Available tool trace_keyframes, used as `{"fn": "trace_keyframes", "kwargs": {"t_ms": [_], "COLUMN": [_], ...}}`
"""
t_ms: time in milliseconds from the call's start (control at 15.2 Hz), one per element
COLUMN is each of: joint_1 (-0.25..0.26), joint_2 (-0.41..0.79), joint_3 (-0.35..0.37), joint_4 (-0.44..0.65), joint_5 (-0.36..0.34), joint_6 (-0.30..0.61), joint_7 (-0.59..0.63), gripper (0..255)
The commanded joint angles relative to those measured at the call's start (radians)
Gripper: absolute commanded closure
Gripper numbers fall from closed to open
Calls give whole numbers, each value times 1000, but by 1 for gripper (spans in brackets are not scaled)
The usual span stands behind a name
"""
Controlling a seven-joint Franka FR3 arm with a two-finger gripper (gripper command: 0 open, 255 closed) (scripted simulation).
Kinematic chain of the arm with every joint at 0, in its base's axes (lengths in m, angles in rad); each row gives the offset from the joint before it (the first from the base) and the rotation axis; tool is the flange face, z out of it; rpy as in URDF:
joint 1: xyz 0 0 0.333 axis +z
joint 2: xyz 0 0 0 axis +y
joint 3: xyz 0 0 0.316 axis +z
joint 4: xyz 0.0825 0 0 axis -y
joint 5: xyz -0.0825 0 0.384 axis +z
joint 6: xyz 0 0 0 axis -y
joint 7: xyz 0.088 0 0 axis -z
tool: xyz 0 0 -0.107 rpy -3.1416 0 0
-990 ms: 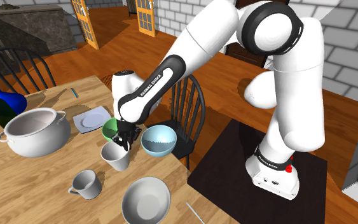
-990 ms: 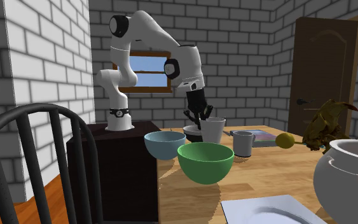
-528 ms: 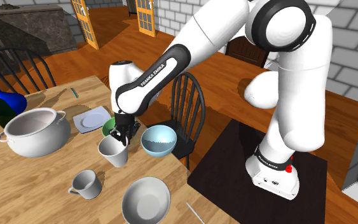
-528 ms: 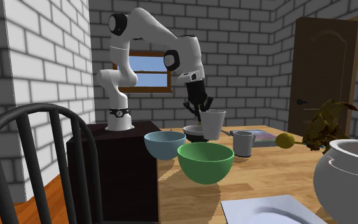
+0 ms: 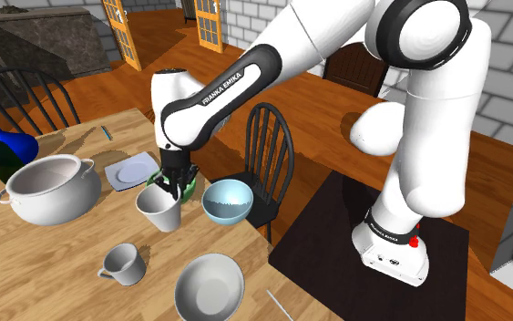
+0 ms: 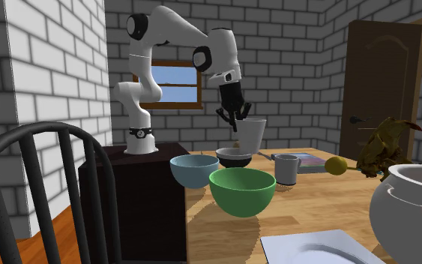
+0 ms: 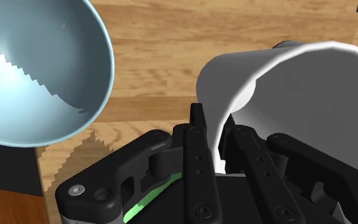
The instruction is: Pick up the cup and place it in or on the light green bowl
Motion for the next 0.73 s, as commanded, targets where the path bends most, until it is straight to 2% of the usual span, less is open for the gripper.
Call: {"fn": "trace_keyframes", "kwargs": {"t_ms": [0,462,660], "joint_1": [-1,-5,-38], "joint_2": [-15,-60,-18], "joint_3": [1,2,-21], "joint_4": [8,41,122], "joint_5": [1,4,-3], "joint_6": [-23,-99,-149], "joint_7": [4,13,-34], "gripper": [255,255,255]}}
